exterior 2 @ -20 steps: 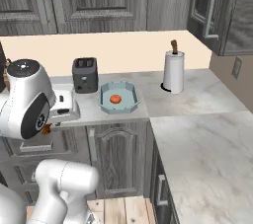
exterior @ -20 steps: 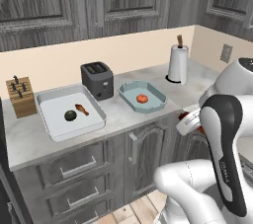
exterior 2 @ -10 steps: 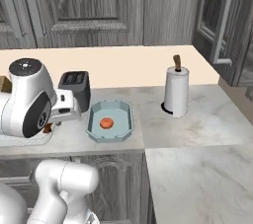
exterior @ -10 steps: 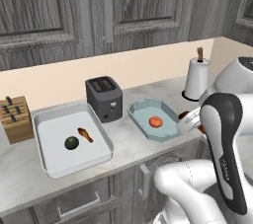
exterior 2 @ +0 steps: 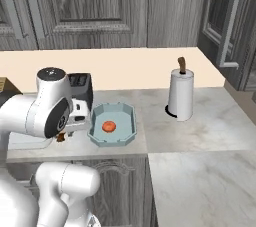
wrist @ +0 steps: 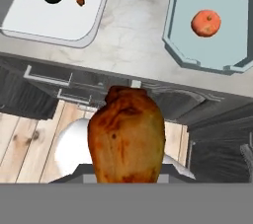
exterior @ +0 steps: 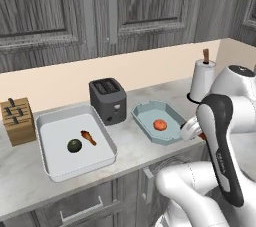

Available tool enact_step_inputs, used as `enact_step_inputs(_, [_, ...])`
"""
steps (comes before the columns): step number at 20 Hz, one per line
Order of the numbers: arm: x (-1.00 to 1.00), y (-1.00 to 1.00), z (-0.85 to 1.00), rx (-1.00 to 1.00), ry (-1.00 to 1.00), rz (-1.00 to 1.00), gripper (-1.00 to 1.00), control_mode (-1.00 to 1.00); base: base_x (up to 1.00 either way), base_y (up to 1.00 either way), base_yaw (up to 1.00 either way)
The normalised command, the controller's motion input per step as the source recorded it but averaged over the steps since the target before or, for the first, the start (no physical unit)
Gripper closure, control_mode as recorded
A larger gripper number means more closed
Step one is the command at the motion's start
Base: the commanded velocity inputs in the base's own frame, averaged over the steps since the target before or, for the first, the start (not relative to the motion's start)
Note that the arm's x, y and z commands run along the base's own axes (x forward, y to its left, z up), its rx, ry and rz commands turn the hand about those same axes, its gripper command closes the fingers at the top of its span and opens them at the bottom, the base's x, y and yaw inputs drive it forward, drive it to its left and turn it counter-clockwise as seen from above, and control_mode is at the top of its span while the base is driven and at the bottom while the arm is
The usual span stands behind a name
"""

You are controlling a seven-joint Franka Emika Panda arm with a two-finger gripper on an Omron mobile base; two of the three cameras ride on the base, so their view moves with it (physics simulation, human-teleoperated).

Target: Place one squash and one chicken drumstick in each tupperware on the nearby counter, to pack two identical lunches.

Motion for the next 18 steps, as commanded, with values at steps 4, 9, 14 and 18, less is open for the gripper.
enact_step_inputs(4, [0.51, -0.37, -0.23, 0.0, 0.03, 0.01, 1.0, -1.0, 0.0, 0.0, 0.0])
enact_step_inputs(9, [0.54, -0.33, -0.18, 0.0, 0.0, 0.0, 1.0, -1.0, 0.0, 0.0, 0.0])
enact_step_inputs(14, [0.7, -0.35, -0.2, 0.0, 0.0, 0.0, 1.0, -1.0, 0.0, 0.0, 0.0])
enact_step_inputs(18, [0.67, -0.28, -0.13, 0.0, 0.0, 0.0, 1.0, -1.0, 0.0, 0.0, 0.0])
